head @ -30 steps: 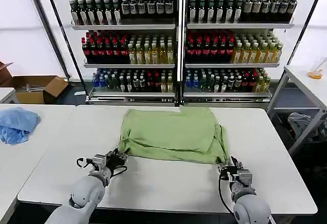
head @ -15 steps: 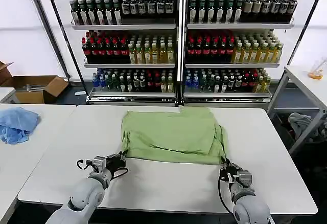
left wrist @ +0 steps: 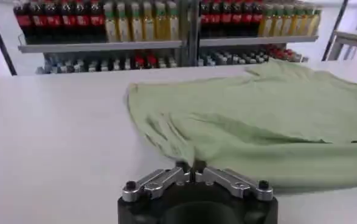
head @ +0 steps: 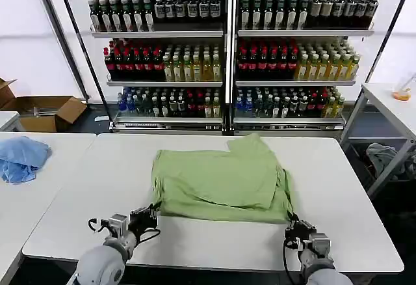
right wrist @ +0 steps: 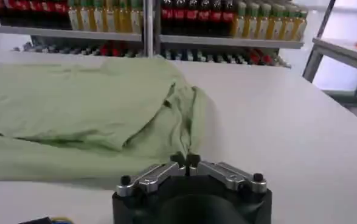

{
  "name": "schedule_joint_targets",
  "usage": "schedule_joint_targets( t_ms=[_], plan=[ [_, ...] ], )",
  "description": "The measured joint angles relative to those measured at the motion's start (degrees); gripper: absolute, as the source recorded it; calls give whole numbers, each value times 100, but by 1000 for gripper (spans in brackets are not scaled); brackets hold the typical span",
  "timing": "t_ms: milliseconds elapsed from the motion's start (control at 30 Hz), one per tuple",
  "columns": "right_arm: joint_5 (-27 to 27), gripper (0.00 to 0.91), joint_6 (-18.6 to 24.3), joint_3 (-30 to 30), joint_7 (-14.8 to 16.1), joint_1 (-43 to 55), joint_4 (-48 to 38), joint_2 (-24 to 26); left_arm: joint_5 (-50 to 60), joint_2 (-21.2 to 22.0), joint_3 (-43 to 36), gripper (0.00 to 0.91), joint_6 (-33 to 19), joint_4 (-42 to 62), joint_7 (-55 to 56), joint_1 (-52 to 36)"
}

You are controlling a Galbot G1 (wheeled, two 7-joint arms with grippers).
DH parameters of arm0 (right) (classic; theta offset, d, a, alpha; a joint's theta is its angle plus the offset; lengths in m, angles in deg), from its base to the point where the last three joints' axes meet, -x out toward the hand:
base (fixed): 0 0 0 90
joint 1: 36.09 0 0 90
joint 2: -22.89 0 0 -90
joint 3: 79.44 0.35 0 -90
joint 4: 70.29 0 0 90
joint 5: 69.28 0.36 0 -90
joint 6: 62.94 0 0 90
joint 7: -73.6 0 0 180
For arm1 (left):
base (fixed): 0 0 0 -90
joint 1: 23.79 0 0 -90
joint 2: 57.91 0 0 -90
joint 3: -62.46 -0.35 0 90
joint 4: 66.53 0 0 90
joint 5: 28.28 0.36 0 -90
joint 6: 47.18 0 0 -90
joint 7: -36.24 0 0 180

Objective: Fold and organize the clothes.

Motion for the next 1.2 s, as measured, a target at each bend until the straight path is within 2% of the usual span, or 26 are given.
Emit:
schedule_joint_targets(
  t_ms=[367, 400, 433, 467, 500, 833, 1000, 1200],
  plan=[
    [-358, 0, 187, 127, -17, -1228, 913, -42, 405, -34, 320, 30, -53, -902, -65, 1113],
    [-397, 907, 194, 125, -28, -1334, 970, -55, 442, -49, 342, 191, -51, -950, -77, 1177],
    [-428, 907, 195, 117, -37, -1417, 1014, -69, 478, -63, 360, 584, -47, -986, -90, 1231],
    [-460, 907, 195, 108, -45, -1490, 1052, -83, 509, -71, 373, 796, -39, -1016, -103, 1277],
    [-503, 907, 191, 95, -49, -1552, 1088, -98, 543, -83, 386, 907, -29, -1042, -119, 1316],
    [-619, 907, 188, 295, 0, -1848, 1485, 31, 947, -310, 667, 907, 53, -1308, -293, 1510],
    [-457, 907, 162, 538, -25, -1817, 1618, 152, 970, -503, 905, 907, 48, -1331, -254, 1461],
    [-50, 907, 47, 683, -118, -1459, 1593, 355, 443, -643, 990, 907, -3, -1203, -13, 1102]
  ],
)
